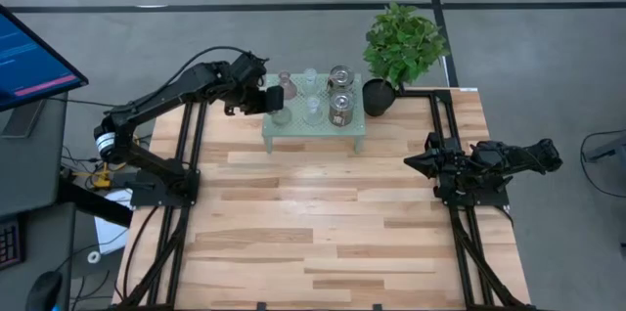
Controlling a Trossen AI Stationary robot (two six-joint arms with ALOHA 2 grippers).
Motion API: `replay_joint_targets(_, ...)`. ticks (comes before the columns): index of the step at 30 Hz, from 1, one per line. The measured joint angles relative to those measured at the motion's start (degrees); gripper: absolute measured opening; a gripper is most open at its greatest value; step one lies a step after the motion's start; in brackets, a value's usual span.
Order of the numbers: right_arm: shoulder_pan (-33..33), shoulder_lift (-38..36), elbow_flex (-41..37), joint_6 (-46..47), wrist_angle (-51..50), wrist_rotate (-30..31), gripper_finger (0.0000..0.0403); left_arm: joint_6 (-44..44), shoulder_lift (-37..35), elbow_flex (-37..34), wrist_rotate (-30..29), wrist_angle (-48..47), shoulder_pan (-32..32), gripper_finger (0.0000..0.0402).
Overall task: Pick & Place candle stick holders
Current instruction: Put the pink vase on the shelf, then return to Home Position
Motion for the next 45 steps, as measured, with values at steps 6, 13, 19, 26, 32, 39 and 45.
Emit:
replay_joint_targets(6,0.0,0.0,0.0,0.0,0.0,0.0,0.0000,0.2,0.1,0.0,0.0,0.1,-0.1,0.0041)
replay_joint_targets(13,0.0,0.0,0.0,0.0,0.0,0.0,0.0000,0.7,1.1,0.0,0.5,0.9,-0.2,0.0042)
replay_joint_targets(19,0.0,0.0,0.0,0.4,0.0,0.0,0.0000,2.1,0.9,0.0,0.5,0.5,-0.2,0.0052)
replay_joint_targets(26,0.0,0.0,0.0,0.5,0.1,0.3,0.0000,3.6,0.5,0.0,-0.1,0.6,0.0,0.0090)
replay_joint_targets(32,0.0,0.0,0.0,0.5,0.1,0.8,0.0000,3.6,0.6,0.0,-0.3,1.0,-0.1,0.0111)
replay_joint_targets(39,0.0,0.0,0.0,0.5,0.0,1.4,0.0000,3.9,0.6,0.0,-2.7,4.0,-0.1,0.0112)
replay_joint_targets(45,0.0,0.0,0.0,0.7,0.0,1.4,0.0000,7.0,0.3,0.0,-3.0,5.6,-0.1,0.0111)
